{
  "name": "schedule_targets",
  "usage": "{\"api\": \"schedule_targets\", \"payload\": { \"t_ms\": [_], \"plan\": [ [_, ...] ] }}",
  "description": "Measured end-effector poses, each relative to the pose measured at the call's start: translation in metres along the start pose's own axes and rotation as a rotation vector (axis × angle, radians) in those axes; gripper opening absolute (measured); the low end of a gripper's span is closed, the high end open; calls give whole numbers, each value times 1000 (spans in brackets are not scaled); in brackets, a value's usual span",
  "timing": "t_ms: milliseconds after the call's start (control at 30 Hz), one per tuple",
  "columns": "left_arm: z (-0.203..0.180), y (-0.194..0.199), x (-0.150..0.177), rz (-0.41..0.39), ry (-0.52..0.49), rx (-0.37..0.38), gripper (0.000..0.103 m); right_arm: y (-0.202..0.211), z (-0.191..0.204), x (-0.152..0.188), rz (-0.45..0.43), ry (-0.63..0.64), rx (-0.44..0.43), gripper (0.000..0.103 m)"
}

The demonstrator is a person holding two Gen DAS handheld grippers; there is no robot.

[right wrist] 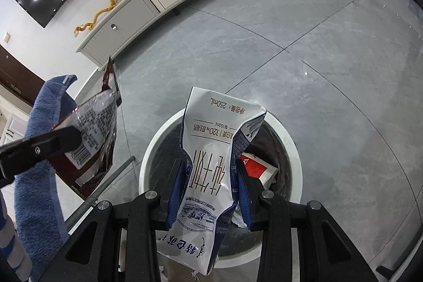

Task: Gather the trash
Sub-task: 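Carry the snack bag and milk carton over the bin and open both tools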

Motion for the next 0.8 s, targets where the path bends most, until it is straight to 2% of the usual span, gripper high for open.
{"api": "schedule_targets", "payload": {
  "t_ms": [133, 433, 567, 700, 800],
  "plan": [
    [5, -8, -5, 13, 48, 32, 1, -11, -2, 3, 18, -4, 14, 35],
    [17, -24, -6, 48, 102, 42, 3, -24, -7, 10, 38, -11, 54, 36],
    [19, -35, -3, 88, 118, 55, 4, -24, -9, 10, 34, -13, 79, 51],
    [19, -42, 3, 120, 133, 86, 4, -19, -13, 12, 23, -11, 105, 60],
    [15, -40, 4, 125, 133, 109, 4, -11, -13, 14, 7, -14, 115, 62]
  ]
}}
Point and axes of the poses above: each gripper's, at about its wrist camera, not at the fingertips, and y roughly against the way its jaws point, z to its left, x to its underside, the point moved 6 cm from there along -y, roughly the way its jaws point, and after that the axes turned 6 degrees about -x, right-handed, at the moved point
